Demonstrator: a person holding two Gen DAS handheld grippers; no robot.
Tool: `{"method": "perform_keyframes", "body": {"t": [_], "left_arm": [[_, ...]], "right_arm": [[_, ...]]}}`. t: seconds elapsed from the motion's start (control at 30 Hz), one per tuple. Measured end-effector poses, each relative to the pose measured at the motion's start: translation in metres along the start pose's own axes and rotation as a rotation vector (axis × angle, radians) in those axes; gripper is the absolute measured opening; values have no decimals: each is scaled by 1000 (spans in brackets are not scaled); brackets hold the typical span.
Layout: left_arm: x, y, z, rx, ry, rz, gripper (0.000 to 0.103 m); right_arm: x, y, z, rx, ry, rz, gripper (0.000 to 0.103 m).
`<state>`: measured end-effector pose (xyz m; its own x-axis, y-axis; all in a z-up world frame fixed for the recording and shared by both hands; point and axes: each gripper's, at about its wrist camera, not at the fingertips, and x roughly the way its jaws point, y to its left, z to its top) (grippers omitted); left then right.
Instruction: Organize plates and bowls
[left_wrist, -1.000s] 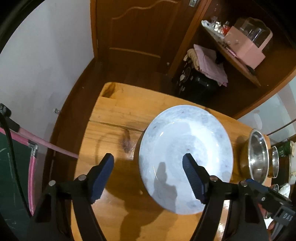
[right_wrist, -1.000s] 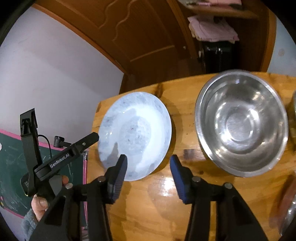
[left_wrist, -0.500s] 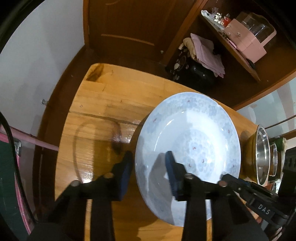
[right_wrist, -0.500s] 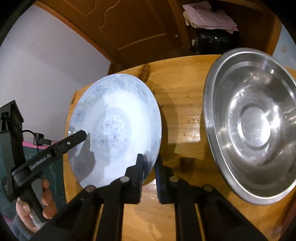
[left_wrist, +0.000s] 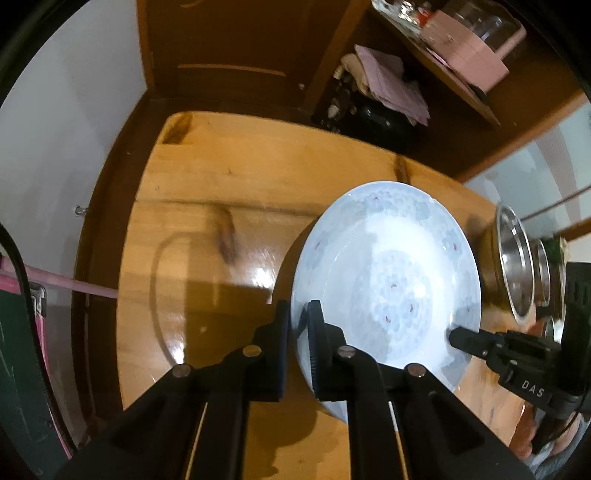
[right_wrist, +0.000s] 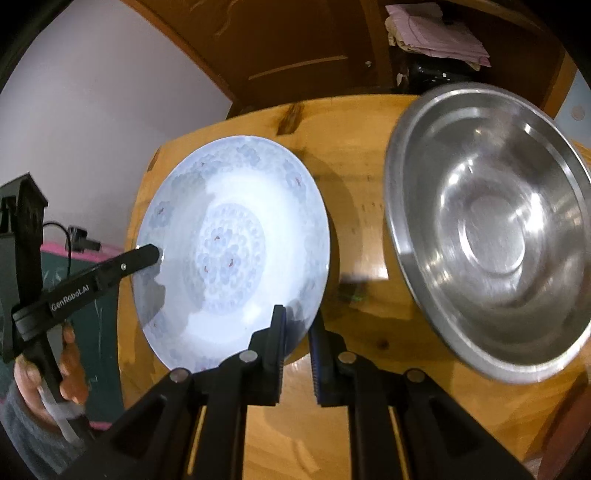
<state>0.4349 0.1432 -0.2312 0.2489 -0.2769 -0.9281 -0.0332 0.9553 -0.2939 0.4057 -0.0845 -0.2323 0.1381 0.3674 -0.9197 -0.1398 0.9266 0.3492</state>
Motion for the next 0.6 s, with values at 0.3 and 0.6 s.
{"method": "perform_keyframes", "body": {"t": [0.3, 0.6], "left_arm": [[-2, -20, -25, 88, 55, -25, 8], [-11, -35, -65, 85, 70, -19, 6]], "right_arm": [[-15, -7, -40, -50, 29, 10, 11], [-27, -16, -70, -40, 31, -2, 11]]}}
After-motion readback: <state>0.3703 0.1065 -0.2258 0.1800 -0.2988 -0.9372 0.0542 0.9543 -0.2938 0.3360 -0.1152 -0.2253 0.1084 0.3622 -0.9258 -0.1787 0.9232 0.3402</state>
